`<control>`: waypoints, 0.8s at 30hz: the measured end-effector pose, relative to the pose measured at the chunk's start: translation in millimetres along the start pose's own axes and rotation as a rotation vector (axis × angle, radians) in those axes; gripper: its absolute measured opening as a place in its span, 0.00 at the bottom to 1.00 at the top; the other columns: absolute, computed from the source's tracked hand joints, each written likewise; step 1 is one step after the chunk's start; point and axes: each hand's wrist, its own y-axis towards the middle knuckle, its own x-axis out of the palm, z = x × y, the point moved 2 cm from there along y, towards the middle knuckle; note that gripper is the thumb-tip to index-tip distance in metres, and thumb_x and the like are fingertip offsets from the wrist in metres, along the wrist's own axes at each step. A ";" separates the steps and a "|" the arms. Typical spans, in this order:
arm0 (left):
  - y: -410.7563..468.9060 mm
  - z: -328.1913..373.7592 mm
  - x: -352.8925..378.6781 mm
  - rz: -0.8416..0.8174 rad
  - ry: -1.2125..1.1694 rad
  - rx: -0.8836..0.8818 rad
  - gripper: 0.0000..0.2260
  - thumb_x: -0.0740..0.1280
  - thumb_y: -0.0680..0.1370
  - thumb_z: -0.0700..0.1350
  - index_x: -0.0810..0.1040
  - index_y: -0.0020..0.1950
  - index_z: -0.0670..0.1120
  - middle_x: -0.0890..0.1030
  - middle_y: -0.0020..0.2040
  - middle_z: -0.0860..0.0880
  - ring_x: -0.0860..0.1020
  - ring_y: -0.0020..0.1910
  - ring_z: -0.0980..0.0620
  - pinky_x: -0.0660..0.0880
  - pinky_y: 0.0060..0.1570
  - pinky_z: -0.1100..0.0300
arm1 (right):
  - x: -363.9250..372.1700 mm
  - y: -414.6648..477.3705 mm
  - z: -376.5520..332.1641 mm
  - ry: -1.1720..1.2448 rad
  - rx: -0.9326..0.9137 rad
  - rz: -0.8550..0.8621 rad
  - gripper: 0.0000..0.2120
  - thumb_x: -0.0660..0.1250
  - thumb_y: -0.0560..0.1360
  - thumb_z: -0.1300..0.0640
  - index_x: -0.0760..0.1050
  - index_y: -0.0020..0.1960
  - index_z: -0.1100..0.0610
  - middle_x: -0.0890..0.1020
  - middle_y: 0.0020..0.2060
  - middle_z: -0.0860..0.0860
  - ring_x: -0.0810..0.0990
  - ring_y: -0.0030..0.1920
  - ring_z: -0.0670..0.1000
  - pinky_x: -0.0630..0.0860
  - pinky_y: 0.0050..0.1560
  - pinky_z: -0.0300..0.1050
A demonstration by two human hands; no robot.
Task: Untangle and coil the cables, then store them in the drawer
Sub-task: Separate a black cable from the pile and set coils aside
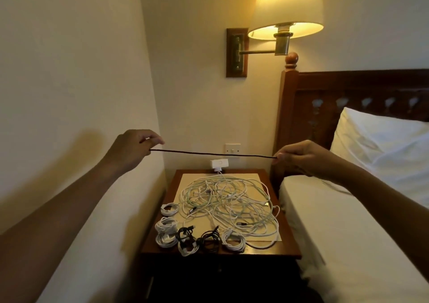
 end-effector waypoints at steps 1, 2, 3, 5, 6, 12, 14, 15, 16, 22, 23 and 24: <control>-3.0 -0.8 0.2 -0.066 -0.070 -0.026 0.10 0.66 0.83 0.50 0.86 0.48 0.53 0.81 0.34 0.63 0.80 0.40 0.58 0.69 0.39 0.60 | -2.8 -4.3 7.0 0.018 0.038 -0.008 0.11 0.64 0.83 0.52 0.86 0.52 0.49 0.82 0.38 0.61 0.73 0.30 0.50 0.69 0.30 0.37; -5.9 -1.9 0.2 -0.128 -0.130 -0.050 0.09 0.67 0.82 0.50 0.86 0.47 0.53 0.80 0.31 0.65 0.77 0.38 0.60 0.68 0.38 0.60 | -5.7 -9.6 13.8 0.025 0.082 -0.019 0.11 0.64 0.83 0.53 0.86 0.52 0.50 0.80 0.35 0.61 0.71 0.29 0.48 0.67 0.28 0.37; -7.2 -4.1 -0.4 -0.173 -0.151 -0.045 0.07 0.69 0.81 0.50 0.86 0.47 0.53 0.80 0.30 0.65 0.77 0.36 0.60 0.69 0.39 0.60 | -8.3 -14.9 20.5 0.023 0.121 -0.042 0.11 0.64 0.83 0.53 0.86 0.53 0.51 0.78 0.32 0.56 0.70 0.29 0.47 0.66 0.28 0.37; -4.9 -11.8 -0.8 -0.152 -0.040 0.009 0.03 0.73 0.78 0.50 0.86 0.45 0.54 0.82 0.32 0.62 0.78 0.36 0.64 0.70 0.41 0.60 | -8.6 -25.9 27.8 0.071 0.161 -0.096 0.11 0.65 0.82 0.52 0.87 0.54 0.50 0.80 0.33 0.52 0.71 0.31 0.47 0.67 0.30 0.38; -4.4 -15.6 -0.2 -0.112 0.045 0.023 0.03 0.74 0.78 0.49 0.86 0.44 0.55 0.81 0.31 0.61 0.78 0.36 0.63 0.69 0.39 0.61 | -6.0 -30.4 27.8 0.126 0.171 -0.124 0.11 0.67 0.81 0.49 0.86 0.56 0.51 0.81 0.34 0.52 0.71 0.31 0.46 0.67 0.30 0.38; -1.2 -31.4 7.4 0.219 0.143 -0.023 0.07 0.72 0.79 0.50 0.88 0.47 0.48 0.80 0.35 0.52 0.77 0.39 0.48 0.67 0.39 0.57 | 24.7 -33.0 14.8 0.205 0.198 -0.258 0.11 0.67 0.82 0.53 0.87 0.54 0.54 0.82 0.33 0.53 0.71 0.28 0.44 0.64 0.30 0.38; -3.5 -23.5 6.4 0.200 0.102 -0.037 0.08 0.72 0.79 0.51 0.88 0.47 0.49 0.81 0.36 0.51 0.77 0.38 0.49 0.67 0.37 0.57 | 31.6 -30.9 21.9 -0.079 0.222 -0.248 0.12 0.68 0.82 0.53 0.87 0.43 0.45 0.85 0.34 0.46 0.77 0.29 0.41 0.68 0.32 0.34; -6.6 -17.0 5.9 0.135 0.109 -0.039 0.07 0.72 0.79 0.51 0.88 0.46 0.51 0.82 0.37 0.52 0.77 0.37 0.51 0.68 0.36 0.59 | 33.1 -28.0 31.0 -0.261 0.247 -0.205 0.15 0.69 0.81 0.52 0.84 0.38 0.42 0.86 0.34 0.43 0.79 0.30 0.38 0.69 0.33 0.33; -11.6 -8.5 6.1 0.041 0.138 -0.022 0.07 0.71 0.79 0.50 0.88 0.44 0.53 0.83 0.37 0.53 0.77 0.37 0.54 0.68 0.35 0.60 | 32.8 -25.4 40.9 -0.383 0.292 -0.133 0.14 0.69 0.81 0.52 0.83 0.38 0.41 0.85 0.32 0.42 0.80 0.32 0.37 0.71 0.35 0.33; -56.8 44.3 16.9 -0.627 -0.299 -0.037 0.13 0.69 0.79 0.52 0.88 0.46 0.44 0.64 0.26 0.52 0.60 0.25 0.56 0.58 0.29 0.63 | 41.7 -14.9 92.4 -0.568 0.525 0.205 0.09 0.73 0.79 0.58 0.86 0.58 0.55 0.86 0.43 0.47 0.84 0.43 0.47 0.82 0.48 0.42; -58.6 48.0 15.8 -0.660 -0.411 -0.037 0.14 0.70 0.78 0.53 0.87 0.47 0.42 0.62 0.27 0.51 0.58 0.26 0.55 0.57 0.27 0.64 | 46.3 -12.6 92.8 -0.556 0.524 0.209 0.09 0.73 0.78 0.58 0.86 0.58 0.55 0.86 0.44 0.48 0.84 0.43 0.47 0.82 0.47 0.40; -58.8 50.1 13.6 -0.660 -0.494 -0.028 0.16 0.72 0.77 0.54 0.86 0.49 0.40 0.61 0.28 0.51 0.57 0.26 0.55 0.58 0.27 0.65 | 50.6 -11.0 90.9 -0.529 0.523 0.176 0.09 0.73 0.79 0.58 0.85 0.58 0.56 0.86 0.44 0.48 0.84 0.42 0.46 0.80 0.44 0.38</control>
